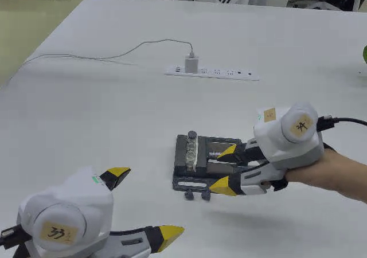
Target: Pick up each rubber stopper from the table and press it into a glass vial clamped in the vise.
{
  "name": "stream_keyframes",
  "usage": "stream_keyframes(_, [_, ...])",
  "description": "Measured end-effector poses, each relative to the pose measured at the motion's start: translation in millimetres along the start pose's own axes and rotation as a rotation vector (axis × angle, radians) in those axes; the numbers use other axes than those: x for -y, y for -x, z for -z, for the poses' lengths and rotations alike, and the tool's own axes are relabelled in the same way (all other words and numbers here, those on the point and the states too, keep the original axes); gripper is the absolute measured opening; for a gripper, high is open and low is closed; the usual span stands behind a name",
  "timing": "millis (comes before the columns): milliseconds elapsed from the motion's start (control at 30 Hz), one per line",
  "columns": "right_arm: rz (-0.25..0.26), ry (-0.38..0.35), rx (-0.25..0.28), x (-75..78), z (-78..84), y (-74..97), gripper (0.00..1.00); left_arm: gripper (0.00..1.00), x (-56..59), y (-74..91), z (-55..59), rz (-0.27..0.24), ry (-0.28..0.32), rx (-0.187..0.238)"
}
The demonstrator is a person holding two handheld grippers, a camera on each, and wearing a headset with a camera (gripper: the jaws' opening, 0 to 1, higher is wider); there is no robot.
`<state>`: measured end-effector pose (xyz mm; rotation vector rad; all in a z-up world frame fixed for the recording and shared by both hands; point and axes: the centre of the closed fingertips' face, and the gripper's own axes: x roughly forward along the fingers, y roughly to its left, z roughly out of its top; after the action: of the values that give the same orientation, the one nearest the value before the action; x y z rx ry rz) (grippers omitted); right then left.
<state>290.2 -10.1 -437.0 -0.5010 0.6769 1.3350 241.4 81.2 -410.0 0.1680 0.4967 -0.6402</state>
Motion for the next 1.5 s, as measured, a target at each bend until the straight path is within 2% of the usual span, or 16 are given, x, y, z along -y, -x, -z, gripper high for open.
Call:
stream_keyframes(367, [0.026, -0.018, 0.026, -7.7, 14.5, -1.6, 0.30, 0.80, -1.8, 4.1, 5.0, -0.011, 0.012, -0.005])
stream_keyframes(633, [0.052, -0.016, 0.040, -9.1, 16.0, -13.8, 0.25, 0.80, -1.9, 4.1, 5.7, -0.014, 0.022, -0.004])
stream_keyframes(700, [0.070, -0.010, 0.067, -7.4, 13.0, -16.5, 0.20, 0.80, -1.8, 4.4, 6.0, -0.015, 0.024, -0.003])
stream_keyframes(767, [0.080, -0.022, 0.072, -6.1, 13.0, -19.2, 0.19, 0.79, -1.8, 4.6, 6.8, -0.016, 0.027, -0.004])
stream_keyframes(1133, [0.071, -0.021, 0.043, -7.4, 23.1, -29.1, 0.16, 0.79, -1.7, 4.8, 12.3, -0.016, 0.040, -0.014])
stream_keyframes(1500, [0.060, 0.106, -0.011, -10.2, 29.8, -34.0, 0.13, 0.79, -1.9, 2.7, 12.3, -0.012, 0.042, -0.016])
